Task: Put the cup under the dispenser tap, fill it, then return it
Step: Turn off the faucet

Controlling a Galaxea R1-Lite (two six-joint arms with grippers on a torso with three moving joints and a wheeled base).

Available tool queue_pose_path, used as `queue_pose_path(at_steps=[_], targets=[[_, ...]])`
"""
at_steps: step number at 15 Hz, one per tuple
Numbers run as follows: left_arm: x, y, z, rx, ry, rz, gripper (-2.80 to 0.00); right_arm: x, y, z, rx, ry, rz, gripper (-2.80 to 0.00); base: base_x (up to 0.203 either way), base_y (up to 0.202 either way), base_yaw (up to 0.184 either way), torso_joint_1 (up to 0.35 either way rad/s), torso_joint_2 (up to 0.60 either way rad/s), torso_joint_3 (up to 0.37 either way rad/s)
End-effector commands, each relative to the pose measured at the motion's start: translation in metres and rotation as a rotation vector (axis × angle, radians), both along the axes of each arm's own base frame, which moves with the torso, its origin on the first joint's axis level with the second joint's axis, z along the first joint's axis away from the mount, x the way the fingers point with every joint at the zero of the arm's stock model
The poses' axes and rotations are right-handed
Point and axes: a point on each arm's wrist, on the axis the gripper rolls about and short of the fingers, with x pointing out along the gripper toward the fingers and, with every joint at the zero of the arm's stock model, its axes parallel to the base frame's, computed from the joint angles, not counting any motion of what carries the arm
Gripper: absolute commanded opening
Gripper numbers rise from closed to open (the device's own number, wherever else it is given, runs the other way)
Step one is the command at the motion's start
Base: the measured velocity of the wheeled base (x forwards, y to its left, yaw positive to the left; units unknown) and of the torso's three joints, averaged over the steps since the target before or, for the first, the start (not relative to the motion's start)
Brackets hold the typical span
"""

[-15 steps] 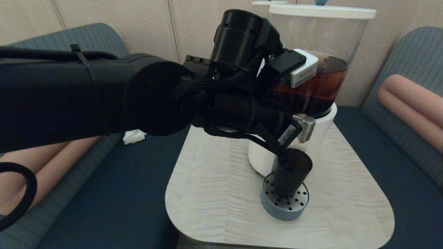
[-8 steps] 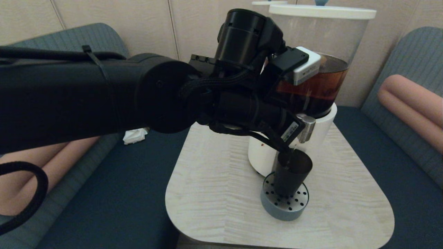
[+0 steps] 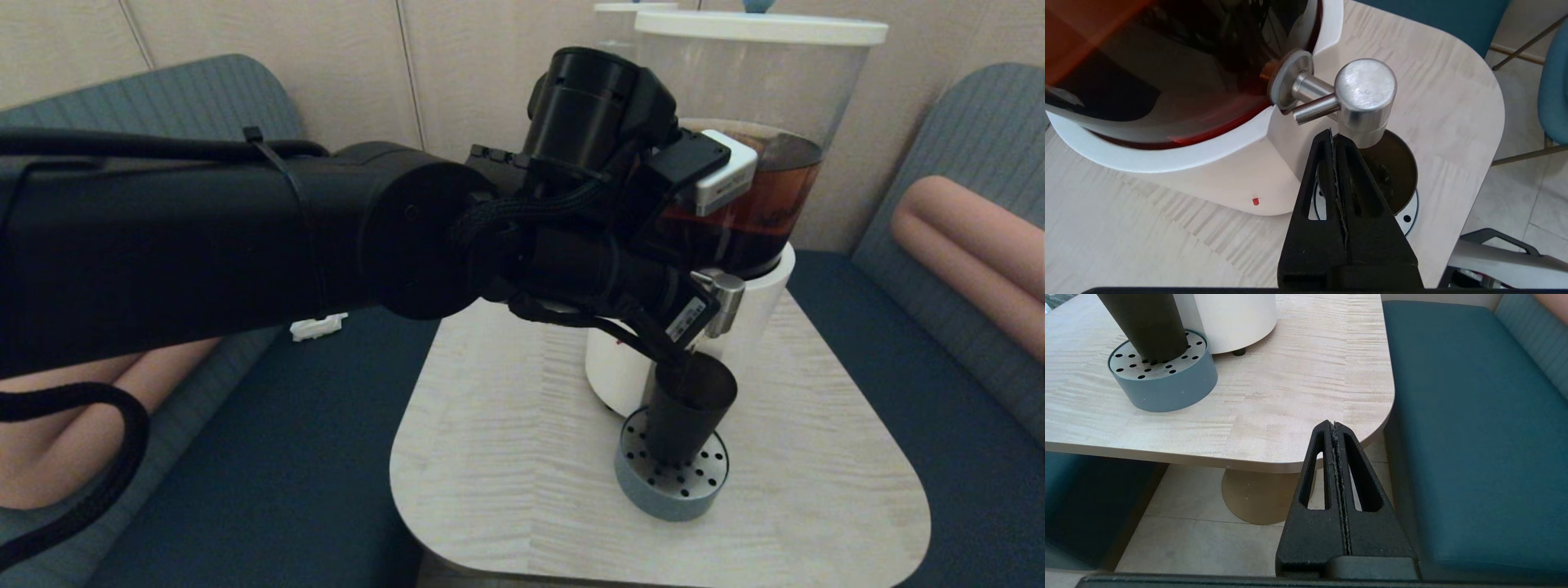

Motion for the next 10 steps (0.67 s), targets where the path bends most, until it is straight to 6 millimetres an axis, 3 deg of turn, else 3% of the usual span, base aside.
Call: queue_pose_path(at_steps=[1, 10], targets=[[0.0016, 0.0003, -0.0024, 0.009, 0.007, 0.005, -2.80, 0.0001, 0.0000, 0.0000, 0.001, 0.002, 0.000, -2.80, 0.000, 0.000, 0.000, 0.000, 0.00, 0.000], [0.0067, -0.0034, -0.0021, -0.002, -0.008, 0.013, -2.80, 0.0001, 0.0000, 0.0000, 0.001, 0.002, 0.000, -2.80, 0.000, 0.000, 0.000, 0.000, 0.00, 0.000]])
